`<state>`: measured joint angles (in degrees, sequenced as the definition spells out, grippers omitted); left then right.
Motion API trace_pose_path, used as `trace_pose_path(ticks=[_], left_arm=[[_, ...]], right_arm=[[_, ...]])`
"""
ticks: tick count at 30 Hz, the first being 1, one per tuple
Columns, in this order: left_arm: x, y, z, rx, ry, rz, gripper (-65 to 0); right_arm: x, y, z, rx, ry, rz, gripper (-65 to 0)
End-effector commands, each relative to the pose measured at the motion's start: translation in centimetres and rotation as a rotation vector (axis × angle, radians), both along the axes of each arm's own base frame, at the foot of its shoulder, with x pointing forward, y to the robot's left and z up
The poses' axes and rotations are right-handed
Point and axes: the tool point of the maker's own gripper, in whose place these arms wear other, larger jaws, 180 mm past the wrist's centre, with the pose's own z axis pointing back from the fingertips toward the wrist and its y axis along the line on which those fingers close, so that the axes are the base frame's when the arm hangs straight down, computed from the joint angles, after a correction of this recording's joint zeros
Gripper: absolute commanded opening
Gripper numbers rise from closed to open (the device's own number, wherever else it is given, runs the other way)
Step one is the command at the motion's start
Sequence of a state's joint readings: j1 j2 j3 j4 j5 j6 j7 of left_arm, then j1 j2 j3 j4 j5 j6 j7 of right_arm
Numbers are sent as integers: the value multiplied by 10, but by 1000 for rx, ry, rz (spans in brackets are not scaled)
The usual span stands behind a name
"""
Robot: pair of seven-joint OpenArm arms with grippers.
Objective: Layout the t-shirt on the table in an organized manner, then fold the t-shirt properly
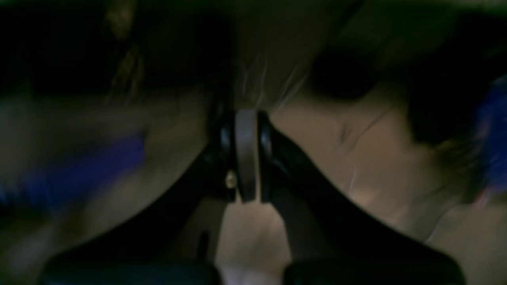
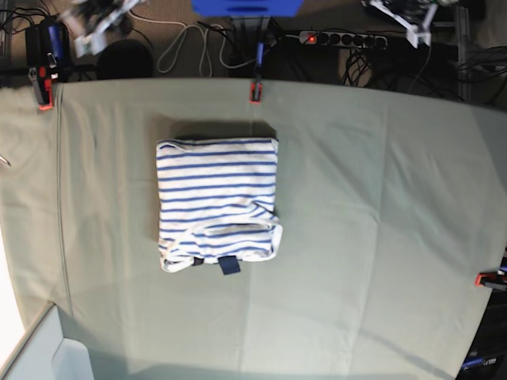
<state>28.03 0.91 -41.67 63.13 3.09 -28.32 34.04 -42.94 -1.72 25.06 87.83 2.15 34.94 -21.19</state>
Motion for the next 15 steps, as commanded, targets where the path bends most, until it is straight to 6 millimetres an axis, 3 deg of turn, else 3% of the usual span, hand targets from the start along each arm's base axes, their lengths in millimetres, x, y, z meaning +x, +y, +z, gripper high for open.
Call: trace_pose_path(ticks=[1,6,10,12,15], left_arm=[[6,-8,-8,-24,-37,-10,-648],[21,-51,-52,-131,-147,-45,-650],[30,-65,-73,-180,-153,55,-650],[41,-65,-77,-152,-174,99,-650],[43,-43,-82,-2,-156,94,-650]], right_arm=[[-8,1,-4,26,8,-5,-650],[-24,23,-52,129,57,-76,-650],[-40,25,-88,94,99,-116,-650],[-48,9,-104,-21,90,-183,-650],[-69,-11,-121,-204,93,-262,-650]])
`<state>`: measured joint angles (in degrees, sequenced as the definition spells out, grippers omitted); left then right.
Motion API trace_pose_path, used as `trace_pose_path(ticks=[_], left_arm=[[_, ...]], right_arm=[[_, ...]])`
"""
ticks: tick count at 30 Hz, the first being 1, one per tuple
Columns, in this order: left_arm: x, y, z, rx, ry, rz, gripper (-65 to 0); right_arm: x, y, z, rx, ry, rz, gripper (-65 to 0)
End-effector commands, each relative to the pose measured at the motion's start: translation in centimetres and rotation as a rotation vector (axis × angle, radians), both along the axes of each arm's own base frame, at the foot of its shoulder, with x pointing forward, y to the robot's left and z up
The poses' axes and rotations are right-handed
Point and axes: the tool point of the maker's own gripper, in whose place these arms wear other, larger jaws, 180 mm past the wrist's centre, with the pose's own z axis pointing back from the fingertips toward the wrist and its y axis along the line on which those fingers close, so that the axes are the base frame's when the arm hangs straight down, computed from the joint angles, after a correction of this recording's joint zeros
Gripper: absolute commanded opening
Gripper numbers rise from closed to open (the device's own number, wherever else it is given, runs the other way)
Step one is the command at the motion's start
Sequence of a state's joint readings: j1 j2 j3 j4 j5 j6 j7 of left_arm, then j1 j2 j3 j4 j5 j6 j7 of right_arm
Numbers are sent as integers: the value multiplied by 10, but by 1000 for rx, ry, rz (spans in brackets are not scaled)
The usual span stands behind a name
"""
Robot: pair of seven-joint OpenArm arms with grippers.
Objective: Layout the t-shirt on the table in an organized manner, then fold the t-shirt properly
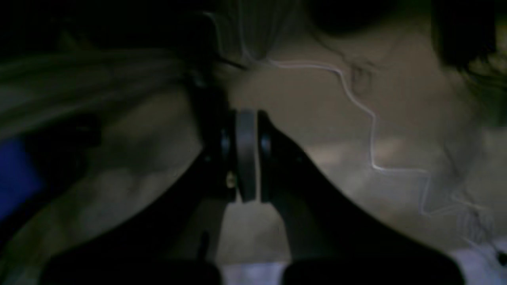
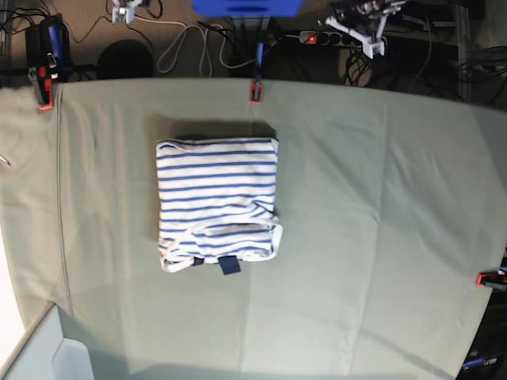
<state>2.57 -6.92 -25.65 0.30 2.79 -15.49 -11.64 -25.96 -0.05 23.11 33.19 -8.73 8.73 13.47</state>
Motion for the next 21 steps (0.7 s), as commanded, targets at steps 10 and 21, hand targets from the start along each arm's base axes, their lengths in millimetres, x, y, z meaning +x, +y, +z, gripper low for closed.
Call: trace_pose_path(ticks=[10,21], left_arm=[[16,-10,0,61,-29,-168,-650],[9,-21,-1,44,-22,-172,-650]], right_arm=[[-18,22,-19,-28,5,-50,-650],[-19,29,-11,-234,30,2,-650]])
